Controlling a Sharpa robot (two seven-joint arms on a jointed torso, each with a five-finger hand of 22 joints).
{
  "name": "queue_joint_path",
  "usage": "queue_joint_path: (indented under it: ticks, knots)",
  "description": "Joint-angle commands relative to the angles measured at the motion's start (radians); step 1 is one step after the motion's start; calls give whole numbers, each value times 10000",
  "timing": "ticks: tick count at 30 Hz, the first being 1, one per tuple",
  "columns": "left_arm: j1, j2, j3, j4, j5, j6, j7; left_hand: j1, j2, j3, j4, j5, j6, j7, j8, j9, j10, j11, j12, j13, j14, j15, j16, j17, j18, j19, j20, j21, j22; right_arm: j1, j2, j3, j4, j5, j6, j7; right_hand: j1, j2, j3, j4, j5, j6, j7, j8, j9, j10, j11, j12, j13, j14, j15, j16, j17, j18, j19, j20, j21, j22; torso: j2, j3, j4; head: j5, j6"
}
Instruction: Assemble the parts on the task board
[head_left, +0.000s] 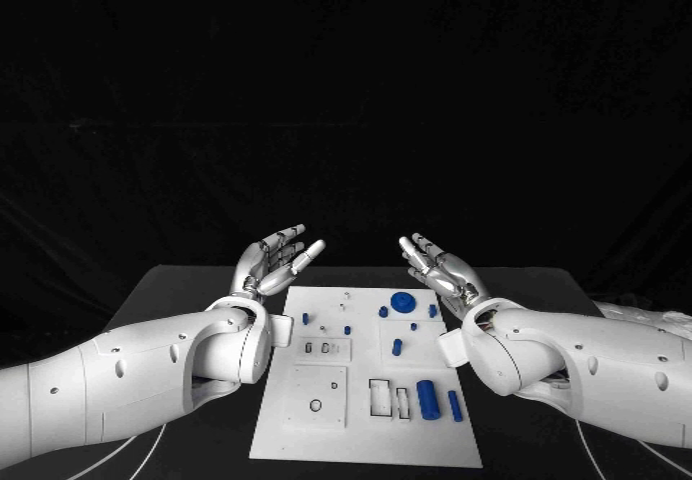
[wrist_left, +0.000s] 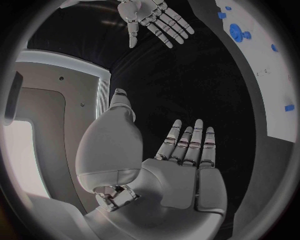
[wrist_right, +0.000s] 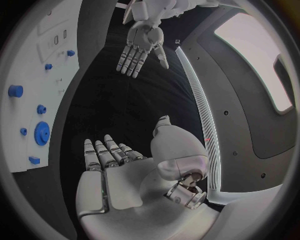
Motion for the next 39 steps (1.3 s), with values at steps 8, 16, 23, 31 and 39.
queue_joint_path:
  ticks: [8, 16, 23, 31, 39]
  knots:
    - [65, -51, -51, -126, -422, 736, 917, 249, -36, -67, 117, 154, -463, -251, 279, 22, 1983, 437, 397, 227, 3084, 74, 1582, 463, 695, 4700, 542, 1900, 894, 138, 157, -105, -446, -1192, 1602, -674, 396, 156, -336, 61, 75, 91, 1747, 2, 22, 432, 105, 692, 65, 5240, -157, 1948, 830, 396, 3935, 56, 1604, 838, 25, 6, 5, 212, -401]
    - [103, -17, -73, -408, -1060, 766, -23, -20, 846, 733, 111, -642, -890, -645, 541, 49, 6335, -571, 1767, 756, 5590, -837, 1907, 577, 760, 6512, -177, 2868, 1236, 217, 157, -104, -646, -1398, 1757, -860, 544, 264, -567, 60, 73, 107, 1453, 5, 26, 713, -529, 1032, 66, 10013, -1206, 3734, 1660, 1074, 8067, -293, 3360, 1510, 103, 16, 6, 214, -554]
    - [166, 32, -87, -644, -1517, 1031, -330, 63, 1101, 920, 105, -824, -840, -459, 1082, 139, 6268, -487, 1198, 529, 5855, -780, 1084, 417, 708, 6517, -214, 2763, 1129, 407, 174, -104, -925, -1596, 2092, -995, 1038, 458, -579, -16, 141, 485, 1329, 129, 125, 1634, -948, 1775, 186, 13781, -1889, 8514, 5350, 1005, 11173, -1041, 5683, 2635, 275, 26, 48, 209, -598]
    - [248, 71, -88, -596, -1732, 1172, -295, 81, 1588, 1248, 86, -1038, 1416, 432, 2255, 494, 6349, -353, 692, 410, 6008, -662, 301, 481, 721, 6320, -86, 2626, 999, 1020, 410, -104, -1705, -2658, 2639, -1611, 2892, 414, -211, -101, 658, 7252, 1242, 2393, 1381, 5358, -992, 2958, 182, 14936, -1686, 15392, 15147, -21, 13357, -986, 12883, 10923, 547, 8, 221, 160, -692]
    - [315, 68, -86, -401, -1762, 1315, -385, 89, 1780, 1347, 76, -1062, 2520, 272, 2440, 618, 6415, -427, 446, 394, 5984, -673, 134, 657, 733, 6196, -53, 2629, 973, 1298, 760, -97, -2455, -5609, 1988, -2210, 4605, -148, 461, -1123, 101, 9332, 561, 2556, 1473, 7975, -1630, 2521, 175, 14931, -2177, 15422, 15180, -783, 14819, -1242, 15451, 15490, 833, -28, 386, 14, -792]
